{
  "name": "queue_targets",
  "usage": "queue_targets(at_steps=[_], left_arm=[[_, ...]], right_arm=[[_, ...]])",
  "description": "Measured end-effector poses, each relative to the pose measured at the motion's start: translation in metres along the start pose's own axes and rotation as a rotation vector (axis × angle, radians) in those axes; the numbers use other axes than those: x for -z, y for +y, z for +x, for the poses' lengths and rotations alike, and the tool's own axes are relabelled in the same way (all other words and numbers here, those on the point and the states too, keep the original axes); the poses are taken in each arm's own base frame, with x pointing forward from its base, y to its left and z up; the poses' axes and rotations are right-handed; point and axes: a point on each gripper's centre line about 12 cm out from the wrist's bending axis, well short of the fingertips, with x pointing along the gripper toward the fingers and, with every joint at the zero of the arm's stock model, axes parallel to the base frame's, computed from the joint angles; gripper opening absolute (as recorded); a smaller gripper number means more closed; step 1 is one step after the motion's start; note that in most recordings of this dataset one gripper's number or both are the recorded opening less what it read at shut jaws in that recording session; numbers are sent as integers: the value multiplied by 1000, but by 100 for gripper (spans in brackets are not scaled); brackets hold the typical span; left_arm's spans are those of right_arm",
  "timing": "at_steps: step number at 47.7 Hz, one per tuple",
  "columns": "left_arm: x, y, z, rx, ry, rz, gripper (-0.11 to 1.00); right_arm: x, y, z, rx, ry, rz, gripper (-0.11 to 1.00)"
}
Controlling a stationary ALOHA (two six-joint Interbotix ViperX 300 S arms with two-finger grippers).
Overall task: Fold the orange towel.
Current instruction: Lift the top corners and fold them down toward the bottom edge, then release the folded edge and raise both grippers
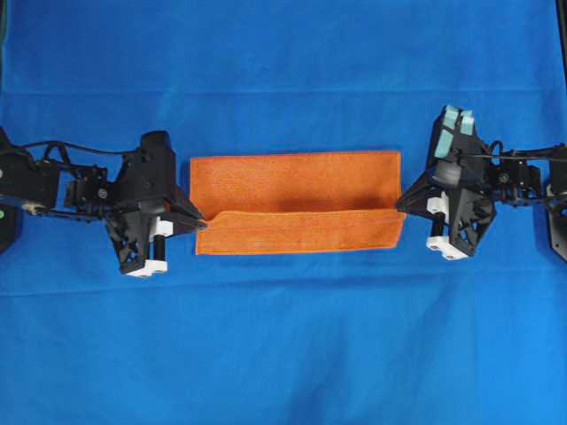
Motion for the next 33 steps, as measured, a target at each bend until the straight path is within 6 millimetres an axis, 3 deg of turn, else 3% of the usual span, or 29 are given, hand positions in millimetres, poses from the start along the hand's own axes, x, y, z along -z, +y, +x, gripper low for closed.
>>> queue_targets(at_steps=[19, 21, 27, 31, 33], left_arm=[[1, 0, 7, 3, -20, 1, 3], [1, 0, 8, 3, -23, 1, 9], [2, 0, 8, 3, -21, -2, 43], [2, 0, 8, 2, -20, 3, 65], [2, 0, 7, 3, -18, 12, 70]], right_arm=[[-3, 4, 5, -9, -5, -3, -1], [-2, 4, 5, -9, -5, -5, 0], [-3, 5, 5, -14, -8, 14, 3], [-3, 7, 5, -19, -11, 12, 29], [-4, 7, 5, -20, -13, 8, 42]])
